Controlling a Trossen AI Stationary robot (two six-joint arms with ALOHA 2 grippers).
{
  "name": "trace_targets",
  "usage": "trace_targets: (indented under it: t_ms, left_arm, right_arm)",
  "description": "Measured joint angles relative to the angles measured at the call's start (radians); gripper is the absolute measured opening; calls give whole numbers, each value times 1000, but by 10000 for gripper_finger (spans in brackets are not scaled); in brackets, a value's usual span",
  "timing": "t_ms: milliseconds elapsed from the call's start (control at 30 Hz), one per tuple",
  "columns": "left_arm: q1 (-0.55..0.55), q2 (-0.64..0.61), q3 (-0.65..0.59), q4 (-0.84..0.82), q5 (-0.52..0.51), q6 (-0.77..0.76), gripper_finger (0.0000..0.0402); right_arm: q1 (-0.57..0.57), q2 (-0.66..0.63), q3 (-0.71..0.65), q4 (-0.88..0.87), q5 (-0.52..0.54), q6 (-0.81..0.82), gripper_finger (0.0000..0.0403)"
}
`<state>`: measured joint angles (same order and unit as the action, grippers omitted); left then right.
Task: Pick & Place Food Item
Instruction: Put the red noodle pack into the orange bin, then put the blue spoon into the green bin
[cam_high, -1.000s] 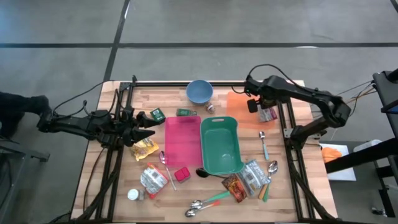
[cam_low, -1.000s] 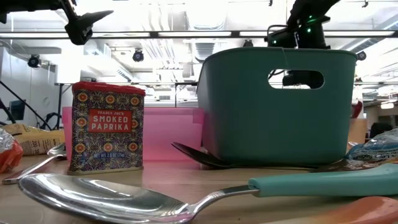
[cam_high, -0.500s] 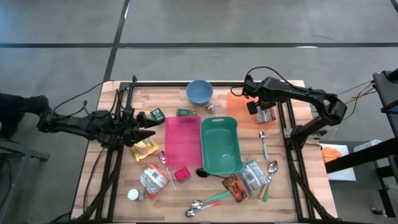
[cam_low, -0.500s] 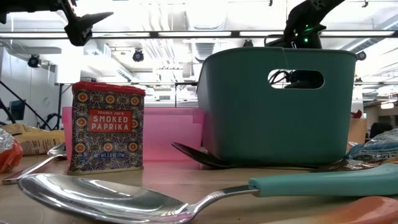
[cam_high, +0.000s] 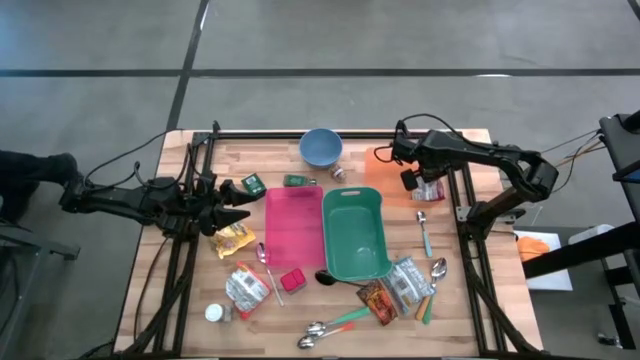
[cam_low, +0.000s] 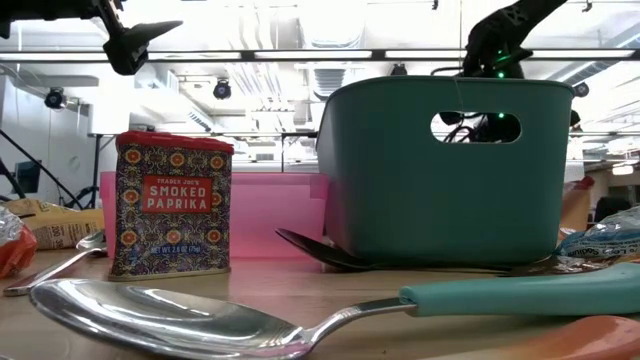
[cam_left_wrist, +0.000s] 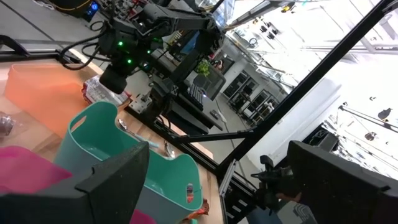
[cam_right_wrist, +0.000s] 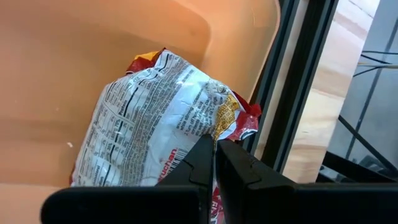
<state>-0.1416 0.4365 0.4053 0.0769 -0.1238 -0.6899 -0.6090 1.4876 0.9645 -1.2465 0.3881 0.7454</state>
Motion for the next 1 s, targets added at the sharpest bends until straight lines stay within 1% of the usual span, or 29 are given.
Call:
trace_targets:
  t_ms: [100,167,267,467,667,833,1000]
  left_arm:
    - [0,0,0,0,0,0,386]
    - [0,0,0,0,0,0,386]
    - [0,0,0,0,0,0,386]
    - [0,0,0,0,0,0,386]
    - [0,0,0,0,0,-2,386]
    - [0,0,0,0,0,-25,386]
    - [0,0,0,0,0,-49,386]
  right_arm:
    - [0,0,-2,0,-5,-20,12]
    - [-1,0,-2,0,-19,-44,26]
    - [-1,0,3,0,-28,-65,61]
    - [-1,-1,8,-3,-30,-65,146]
    - [0,-2,8,-15,-37,-65,207]
    - [0,-30,8,-29,-60,-59,245]
    - [1,-124,8,-32,-82,-47,263]
